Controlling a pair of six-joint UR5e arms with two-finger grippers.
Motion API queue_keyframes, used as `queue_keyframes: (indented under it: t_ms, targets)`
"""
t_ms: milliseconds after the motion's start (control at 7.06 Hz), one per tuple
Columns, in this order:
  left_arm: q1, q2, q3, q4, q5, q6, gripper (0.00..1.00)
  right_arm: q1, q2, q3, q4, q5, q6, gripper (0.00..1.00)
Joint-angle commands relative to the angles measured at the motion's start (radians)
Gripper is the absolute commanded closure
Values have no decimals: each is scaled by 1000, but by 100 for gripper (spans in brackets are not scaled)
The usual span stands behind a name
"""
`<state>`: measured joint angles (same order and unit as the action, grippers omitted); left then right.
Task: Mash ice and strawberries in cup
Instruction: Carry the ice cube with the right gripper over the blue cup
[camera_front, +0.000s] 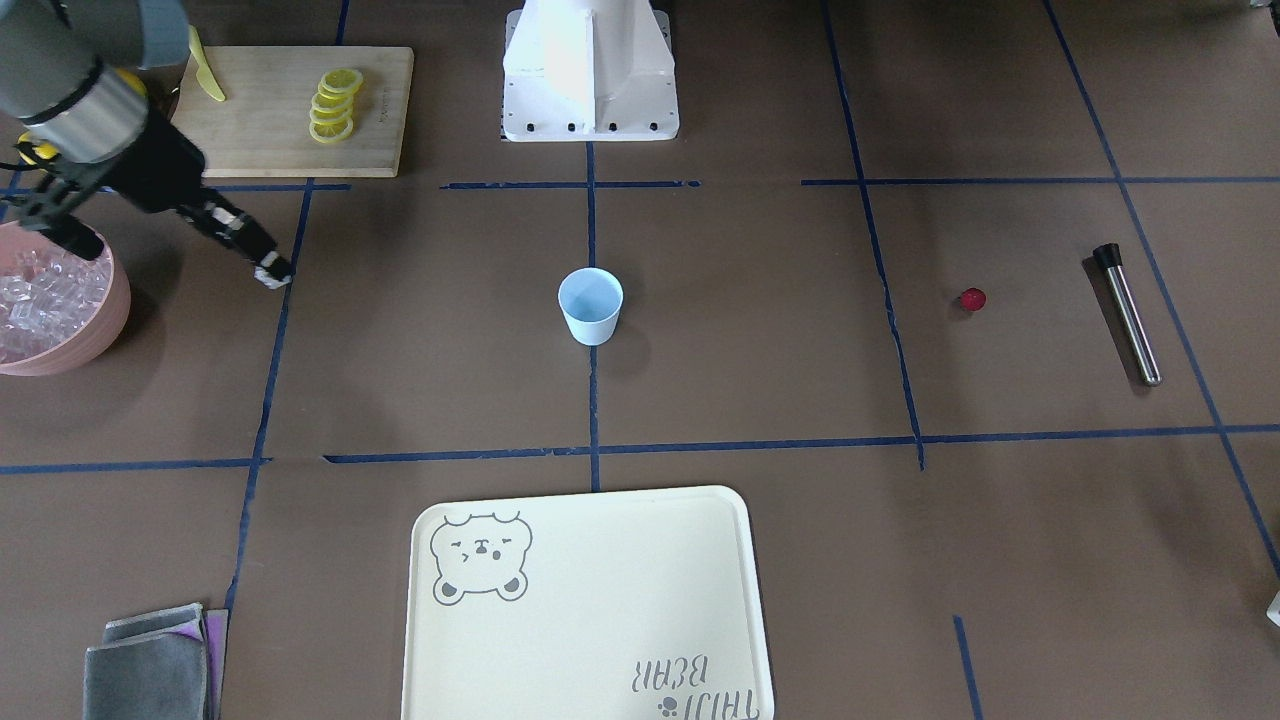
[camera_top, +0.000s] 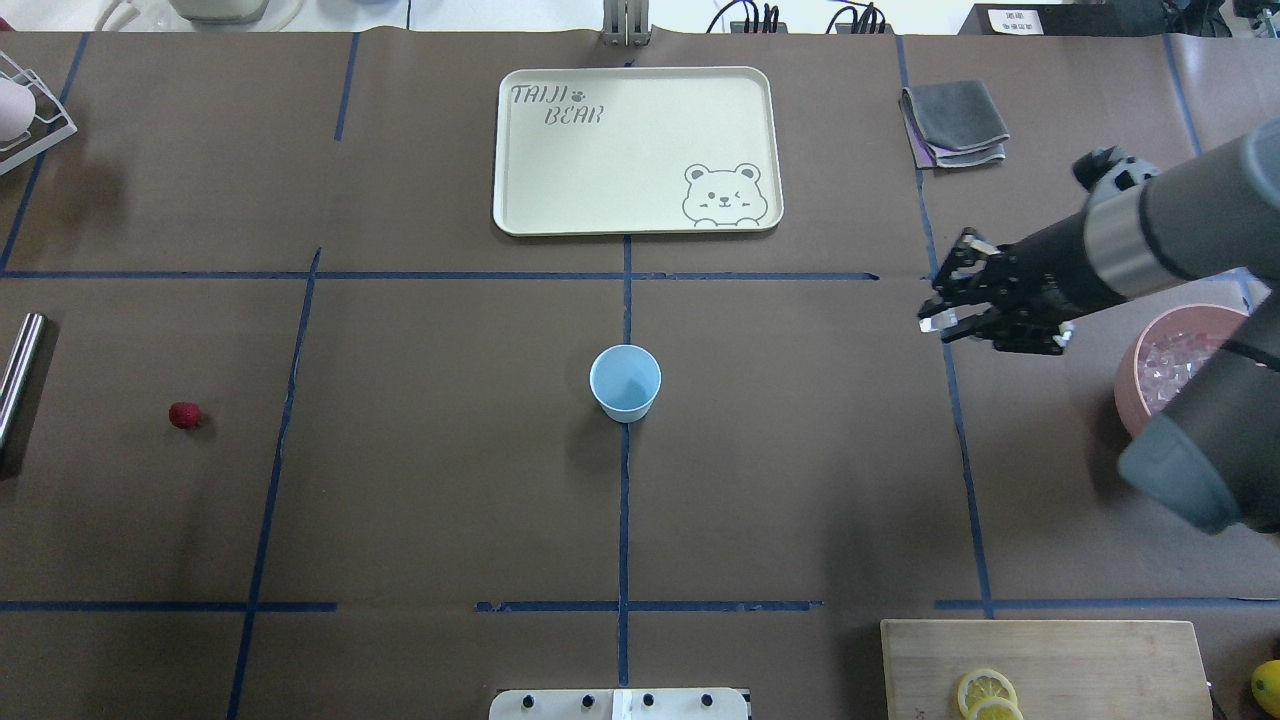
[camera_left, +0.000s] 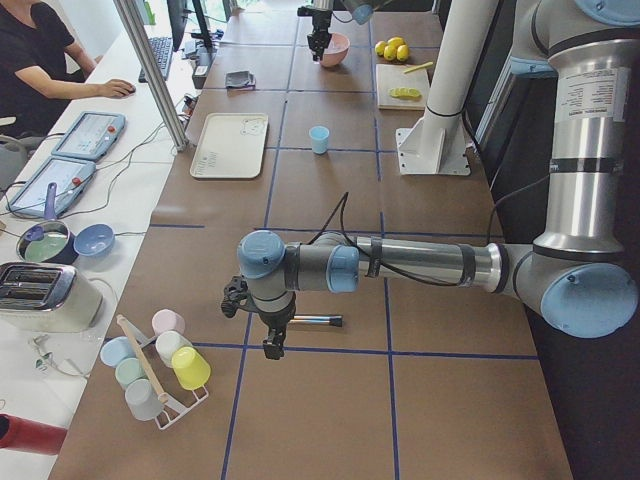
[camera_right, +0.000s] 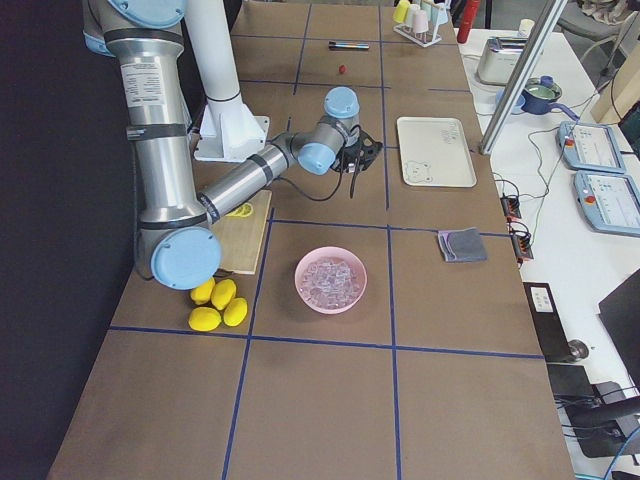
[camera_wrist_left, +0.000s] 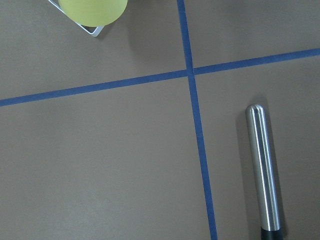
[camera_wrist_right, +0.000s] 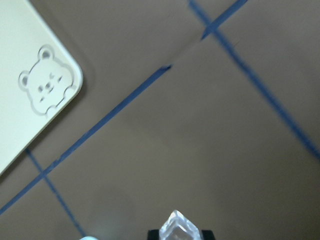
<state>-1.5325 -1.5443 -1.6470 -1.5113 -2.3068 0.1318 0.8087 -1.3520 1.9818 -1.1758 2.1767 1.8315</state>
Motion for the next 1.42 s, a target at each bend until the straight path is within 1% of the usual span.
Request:
queue_keyframes:
  t_ms: [0, 142, 283, 425, 567, 850, 992, 1134, 1275]
  targets:
    - [0, 1, 13, 0, -42, 3, 0, -210, 271, -130, -1, -198, 217, 98]
    - [0, 1, 10, 0, -42, 3, 0, -270, 365, -197, -1, -297, 253, 98]
    - [0, 1, 6, 0, -48, 3, 0, -288, 434, -252, -2, -326, 287, 97]
    - [0, 1, 1, 0, -46, 3, 0, -301, 454, -273, -1, -328, 291, 97]
    - [2, 1, 1, 0, -46, 3, 0, -304, 455, -273, -2, -328, 292, 96]
    - [0, 1, 0, 0, -48, 3, 0, -316, 439, -273, -2, -327, 284, 88]
    - [0, 4, 0, 0, -48, 3, 0, -316, 438, -276, -4, -327, 282, 87]
    - [0, 6, -2, 0, -48, 5, 0, -316, 438, -293, -1, -327, 281, 81]
    - [0, 9, -2, 0, -48, 5, 0, -316, 438, -296, -1, -327, 281, 42]
